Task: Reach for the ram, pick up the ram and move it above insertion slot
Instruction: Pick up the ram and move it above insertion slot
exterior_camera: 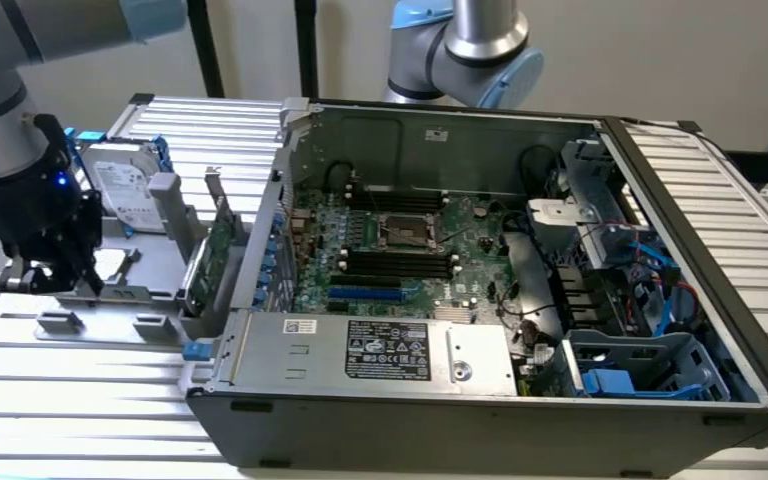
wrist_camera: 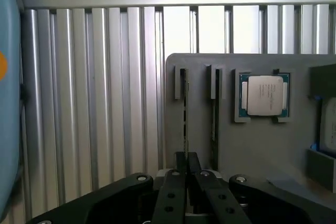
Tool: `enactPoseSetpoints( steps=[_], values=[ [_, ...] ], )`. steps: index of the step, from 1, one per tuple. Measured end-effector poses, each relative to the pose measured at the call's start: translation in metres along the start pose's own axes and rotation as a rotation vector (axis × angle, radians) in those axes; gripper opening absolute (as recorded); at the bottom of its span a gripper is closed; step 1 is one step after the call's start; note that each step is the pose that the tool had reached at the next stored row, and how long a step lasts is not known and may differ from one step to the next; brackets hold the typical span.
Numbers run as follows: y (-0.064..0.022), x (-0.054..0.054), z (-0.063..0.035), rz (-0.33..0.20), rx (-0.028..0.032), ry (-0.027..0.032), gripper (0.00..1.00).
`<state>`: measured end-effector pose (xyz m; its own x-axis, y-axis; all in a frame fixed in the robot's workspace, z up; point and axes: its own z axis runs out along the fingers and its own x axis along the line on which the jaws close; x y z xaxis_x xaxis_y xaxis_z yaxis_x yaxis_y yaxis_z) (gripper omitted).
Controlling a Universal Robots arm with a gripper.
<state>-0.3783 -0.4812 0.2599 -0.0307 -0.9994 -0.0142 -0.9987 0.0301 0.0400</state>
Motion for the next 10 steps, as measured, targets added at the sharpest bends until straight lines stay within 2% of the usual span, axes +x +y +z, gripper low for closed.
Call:
enactPoseSetpoints(
  steps=[4,10],
  values=[
    [-0.0082,0.000,-0.0184,0.000,0.0000,-0.0038,0.13],
    [-0.0266,0.001,-0.0464,-0.001,-0.0002,-0.0102,0.13]
  ],
)
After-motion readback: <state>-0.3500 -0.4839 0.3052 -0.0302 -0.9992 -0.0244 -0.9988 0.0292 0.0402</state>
